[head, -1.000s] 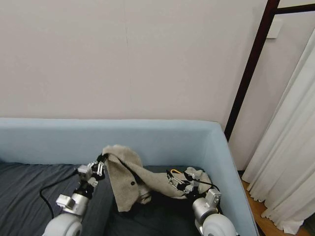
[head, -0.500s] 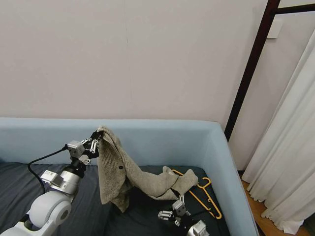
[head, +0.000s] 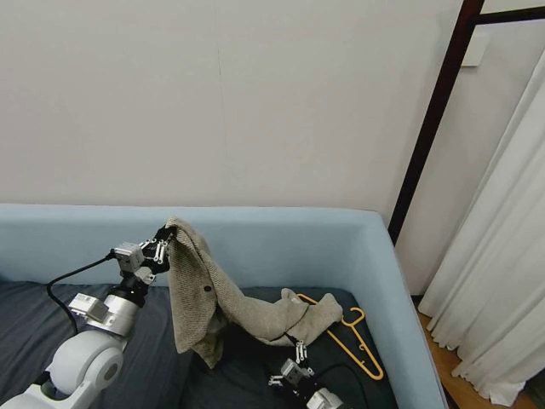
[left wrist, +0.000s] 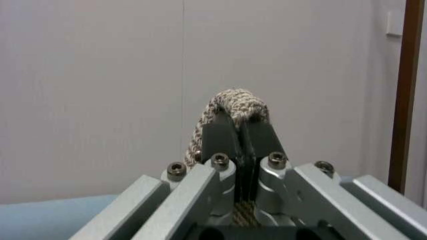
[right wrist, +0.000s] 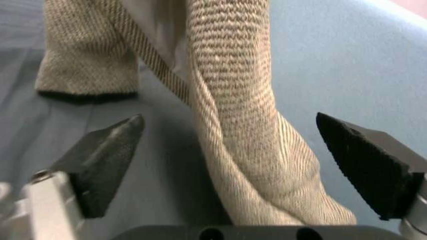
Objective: Pick up the clothes from the sofa and hang them on the clothes hanger.
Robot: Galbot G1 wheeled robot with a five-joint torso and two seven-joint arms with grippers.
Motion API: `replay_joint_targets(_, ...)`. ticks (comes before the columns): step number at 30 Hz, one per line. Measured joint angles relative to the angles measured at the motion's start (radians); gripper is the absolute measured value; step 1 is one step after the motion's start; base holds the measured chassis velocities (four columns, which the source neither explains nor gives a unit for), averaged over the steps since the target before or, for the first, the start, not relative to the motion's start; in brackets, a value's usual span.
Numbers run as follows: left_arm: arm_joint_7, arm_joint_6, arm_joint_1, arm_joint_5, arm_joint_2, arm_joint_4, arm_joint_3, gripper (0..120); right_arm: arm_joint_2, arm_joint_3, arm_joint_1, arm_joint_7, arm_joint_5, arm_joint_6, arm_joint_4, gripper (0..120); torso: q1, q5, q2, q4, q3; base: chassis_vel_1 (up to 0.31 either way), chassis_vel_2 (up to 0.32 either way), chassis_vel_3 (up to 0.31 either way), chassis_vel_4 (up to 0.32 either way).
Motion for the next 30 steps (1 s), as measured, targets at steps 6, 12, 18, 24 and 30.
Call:
replay_joint_targets(6, -0.009, 0.006, -0.001, -0.005, -0.006, -0.007, -0.006, 0, 0.03, -0.001, 0.03, 0.007, -0.04, -0.008, -0.057, 72, 0.0, 0.0, 0.0, -0.0002, 0.0, 0.0, 0.0, 0.0, 0.0)
replay_joint_targets(12, -0.01, 0.007, 0.001, -0.003, -0.016, -0.007, -0.007, 0, 0.021, 0.002, 0.022, 0.009, -0.041, 0.005, -0.043, 50, 0.0, 0.0, 0.0, -0.0002, 0.0, 0.0, 0.0, 0.0, 0.0)
replay_joint_targets(18, -0.011, 0.007, 0.001, -0.001, -0.023, -0.005, -0.006, 0, 0.01, 0.012, 0.021, 0.016, -0.024, 0.005, -0.025, 26, 0.0, 0.0001, 0.0, -0.0002, 0.0, 0.0, 0.0, 0.0, 0.0)
replay_joint_targets(24, -0.013, 0.007, 0.002, 0.0, -0.025, -0.006, -0.005, 0, 0.005, 0.029, 0.024, -0.009, 0.007, 0.012, -0.039, 5, 0.0, 0.0001, 0.0, -0.0001, 0.0, 0.0, 0.0, 0.0, 0.0)
replay_joint_targets(30, -0.014, 0.009, 0.005, 0.0, -0.024, -0.01, -0.005, 0, -0.005, 0.037, 0.016, -0.046, 0.036, 0.027, -0.032, 0, 0.0, 0.0001, 0.0, -0.0002, 0.0, 0.0, 0.0, 0.0, 0.0)
